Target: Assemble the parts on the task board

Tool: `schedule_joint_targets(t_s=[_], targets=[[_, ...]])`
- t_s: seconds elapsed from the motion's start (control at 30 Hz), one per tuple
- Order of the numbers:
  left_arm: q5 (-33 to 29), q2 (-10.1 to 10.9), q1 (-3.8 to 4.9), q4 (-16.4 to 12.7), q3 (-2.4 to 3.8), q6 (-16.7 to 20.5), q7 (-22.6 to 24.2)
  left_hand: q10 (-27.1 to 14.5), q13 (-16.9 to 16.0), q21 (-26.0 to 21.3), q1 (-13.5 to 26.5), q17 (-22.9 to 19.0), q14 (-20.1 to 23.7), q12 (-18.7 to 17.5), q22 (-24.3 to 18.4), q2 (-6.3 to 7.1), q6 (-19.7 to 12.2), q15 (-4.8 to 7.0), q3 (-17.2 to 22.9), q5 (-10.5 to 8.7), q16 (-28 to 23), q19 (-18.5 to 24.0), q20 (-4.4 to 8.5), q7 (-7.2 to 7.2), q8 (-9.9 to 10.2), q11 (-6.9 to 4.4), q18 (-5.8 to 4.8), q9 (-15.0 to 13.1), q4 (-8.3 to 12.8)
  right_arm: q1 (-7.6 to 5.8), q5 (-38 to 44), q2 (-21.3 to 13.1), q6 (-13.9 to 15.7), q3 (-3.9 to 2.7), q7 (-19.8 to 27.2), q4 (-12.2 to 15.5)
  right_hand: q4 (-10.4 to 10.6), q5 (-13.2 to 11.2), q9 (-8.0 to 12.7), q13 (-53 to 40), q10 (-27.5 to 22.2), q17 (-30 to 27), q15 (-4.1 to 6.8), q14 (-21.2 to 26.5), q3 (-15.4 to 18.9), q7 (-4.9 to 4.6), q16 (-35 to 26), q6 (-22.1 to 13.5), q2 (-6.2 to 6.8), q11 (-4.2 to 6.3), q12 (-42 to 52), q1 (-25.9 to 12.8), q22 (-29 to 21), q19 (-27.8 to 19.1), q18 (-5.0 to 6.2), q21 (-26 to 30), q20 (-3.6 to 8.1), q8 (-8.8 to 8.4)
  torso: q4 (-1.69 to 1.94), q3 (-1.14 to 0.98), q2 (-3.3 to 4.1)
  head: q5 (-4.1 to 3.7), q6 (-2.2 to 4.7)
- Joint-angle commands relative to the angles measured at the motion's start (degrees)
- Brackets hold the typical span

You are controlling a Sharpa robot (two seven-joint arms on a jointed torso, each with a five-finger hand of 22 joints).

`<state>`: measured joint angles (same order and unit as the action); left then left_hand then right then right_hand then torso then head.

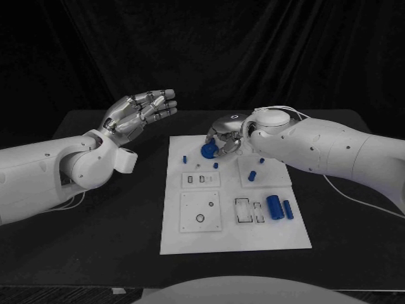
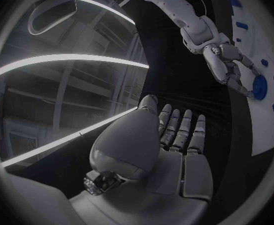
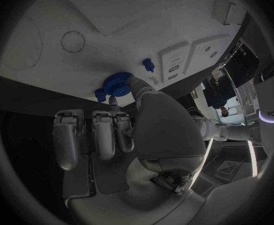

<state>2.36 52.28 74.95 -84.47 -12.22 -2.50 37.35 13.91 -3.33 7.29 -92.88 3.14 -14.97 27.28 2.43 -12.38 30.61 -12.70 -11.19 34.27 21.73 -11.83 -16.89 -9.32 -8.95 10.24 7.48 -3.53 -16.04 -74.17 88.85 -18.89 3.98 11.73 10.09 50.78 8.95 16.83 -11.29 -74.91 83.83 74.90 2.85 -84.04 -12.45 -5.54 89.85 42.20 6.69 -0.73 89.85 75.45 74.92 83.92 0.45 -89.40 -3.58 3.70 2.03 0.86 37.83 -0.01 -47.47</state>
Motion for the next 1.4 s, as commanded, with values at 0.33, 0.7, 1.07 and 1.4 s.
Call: schedule_joint_targets(t_s=[0.33,0.7,1.07,1.4], targets=[[-0.1,0.3,-0.11,-0.2,0.06,-0.7,0.4,0.1,0.0,0.2,-0.5,0.0,-0.4,0.0,0.0,0.07,0.1,0.03,0.3,0.32,0.2,-0.4,0.07,-0.11,-0.2,-0.26,-0.34,0.0,0.0,0.09,-0.2,-3.1,4.8,0.00,1.0,1.6,0.0,-2.0,0.9,-15.1,6.2,15.1,0.31,-6.0,0.8,1.09,0.1,-0.4,-0.81,0.89,0.2,-0.4,14.7,5.3,-0.13,0.4,0.07,-0.04,-0.10,-0.02,-0.02,0.23,0.51],[-0.1,0.5,-0.39,0.1,0.06,-0.8,0.4,0.0,0.0,0.2,-0.5,0.0,-0.3,0.0,0.0,0.09,0.1,0.02,0.3,0.37,0.2,-0.4,0.08,-0.11,-0.2,-0.26,-0.36,0.0,0.0,-2.00,-9.2,-11.7,12.9,0.01,5.6,8.8,5.3,-12.6,3.2,-15.1,6.2,15.1,2.99,-6.0,3.9,4.37,0.1,0.4,0.20,3.92,0.2,-1.5,14.9,5.8,-0.34,-0.3,2.72,1.43,-0.10,-0.06,-0.07,0.51,0.91],[-0.1,0.3,-1.31,0.7,0.06,-1.2,0.4,0.0,0.0,0.2,-0.6,0.0,-0.4,0.0,0.0,0.08,0.0,0.00,0.4,0.44,0.3,-0.4,0.08,-0.10,-0.2,-0.26,-0.38,0.0,0.0,-3.35,-12.6,-23.1,17.1,0.03,6.6,16.5,6.9,-9.8,1.5,-15.1,6.2,15.1,2.47,-6.0,3.3,2.89,0.1,11.2,-0.15,2.95,0.2,3.7,15.1,6.1,-0.45,-0.6,2.45,6.18,-0.30,-0.07,-0.21,0.62,1.36],[-0.1,0.0,-2.11,1.0,0.06,-1.7,0.5,0.0,0.0,0.2,-0.7,0.1,-0.5,0.1,0.0,0.00,0.1,-0.07,0.6,0.57,0.3,-0.4,0.08,-0.08,-0.2,-0.24,-0.41,0.0,0.1,-2.04,-12.9,-26.9,17.8,0.06,5.9,15.6,7.8,-10.9,2.2,-15.1,6.2,15.1,1.64,-6.0,4.6,2.17,0.1,9.4,1.37,2.16,0.2,2.5,15.1,6.1,-0.45,-0.6,1.60,4.35,-0.72,0.05,-0.83,0.39,1.33]])
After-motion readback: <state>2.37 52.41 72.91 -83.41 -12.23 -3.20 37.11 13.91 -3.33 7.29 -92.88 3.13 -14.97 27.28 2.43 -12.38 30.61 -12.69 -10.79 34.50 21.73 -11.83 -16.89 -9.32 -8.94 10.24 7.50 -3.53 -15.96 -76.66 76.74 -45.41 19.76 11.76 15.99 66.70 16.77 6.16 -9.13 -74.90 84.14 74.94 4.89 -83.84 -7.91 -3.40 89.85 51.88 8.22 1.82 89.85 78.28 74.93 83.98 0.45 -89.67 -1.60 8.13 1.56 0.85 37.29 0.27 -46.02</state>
